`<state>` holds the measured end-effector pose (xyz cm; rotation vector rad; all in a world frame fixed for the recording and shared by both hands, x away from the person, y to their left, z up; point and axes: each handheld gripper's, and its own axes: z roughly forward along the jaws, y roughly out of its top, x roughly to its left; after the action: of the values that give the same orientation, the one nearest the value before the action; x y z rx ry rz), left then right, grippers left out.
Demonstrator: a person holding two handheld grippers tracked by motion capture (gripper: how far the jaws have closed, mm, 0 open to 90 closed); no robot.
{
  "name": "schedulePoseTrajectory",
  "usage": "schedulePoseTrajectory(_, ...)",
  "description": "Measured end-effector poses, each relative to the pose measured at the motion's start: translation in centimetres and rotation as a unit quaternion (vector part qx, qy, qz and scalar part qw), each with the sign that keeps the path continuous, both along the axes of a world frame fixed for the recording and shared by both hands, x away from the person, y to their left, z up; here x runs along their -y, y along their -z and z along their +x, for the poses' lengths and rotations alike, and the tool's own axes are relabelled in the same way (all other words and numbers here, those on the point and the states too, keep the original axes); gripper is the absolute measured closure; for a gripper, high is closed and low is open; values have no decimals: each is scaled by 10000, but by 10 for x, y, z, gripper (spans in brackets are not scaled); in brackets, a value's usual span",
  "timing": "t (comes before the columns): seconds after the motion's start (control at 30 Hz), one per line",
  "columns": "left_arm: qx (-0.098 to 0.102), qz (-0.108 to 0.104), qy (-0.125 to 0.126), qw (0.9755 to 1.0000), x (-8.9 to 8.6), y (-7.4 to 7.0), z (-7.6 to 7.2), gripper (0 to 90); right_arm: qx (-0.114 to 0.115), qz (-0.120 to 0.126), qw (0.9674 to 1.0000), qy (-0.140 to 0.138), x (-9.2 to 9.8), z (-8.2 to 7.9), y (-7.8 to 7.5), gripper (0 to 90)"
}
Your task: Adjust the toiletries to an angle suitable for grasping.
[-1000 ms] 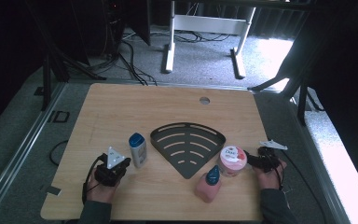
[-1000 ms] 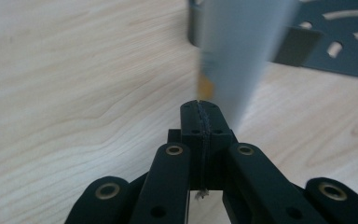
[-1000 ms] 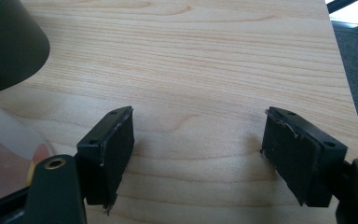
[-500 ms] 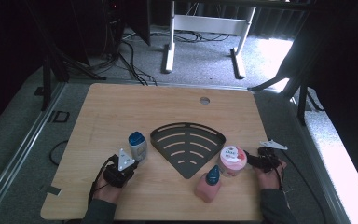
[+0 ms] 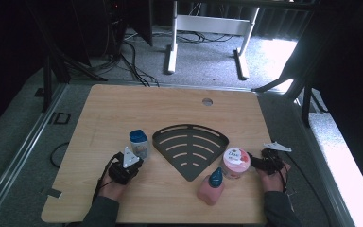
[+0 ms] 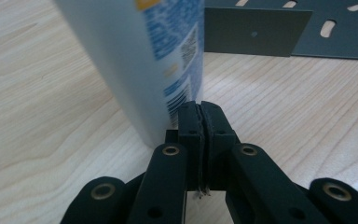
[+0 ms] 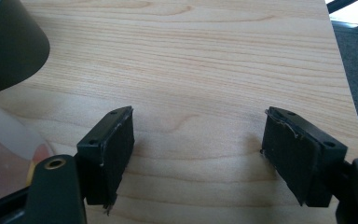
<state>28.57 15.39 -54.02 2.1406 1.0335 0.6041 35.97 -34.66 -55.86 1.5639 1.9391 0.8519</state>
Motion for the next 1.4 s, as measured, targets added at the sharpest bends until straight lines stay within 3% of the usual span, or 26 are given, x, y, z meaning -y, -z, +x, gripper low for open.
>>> schedulePoseTrajectory(0.3, 59, -87, 136, 9999, 1, 4, 10, 872, 0, -1, 10000, 1, 0, 0, 0, 247)
schedulePoseTrajectory(0.47, 79, 66, 266, 9996, 8, 3, 16, 874, 1, -2, 10000, 0, 0, 0, 0, 247)
schedulePoseTrajectory(0.57, 108, 147, 269, 9995, 14, 2, 23, 876, 0, 0, 10000, 0, 0, 0, 0, 247)
schedulePoseTrajectory(0.87, 53, 97, 121, 9999, 15, 2, 37, 877, 9, -11, 10000, 21, -1, -1, 0, 266)
schedulePoseTrajectory(1.13, 59, 57, 95, 9999, 15, 1, 39, 859, 135, -69, 9996, 242, 2, -7, -5, 450)
schedulePoseTrajectory(1.3, 130, 122, 199, 9996, 16, -6, 29, 850, 484, 30, 9987, 151, 5, -20, -27, 561)
schedulePoseTrajectory(1.4, 134, 205, 293, 9993, 17, -6, 22, 834, 619, 31, 9980, -109, 1, -29, -38, 643)
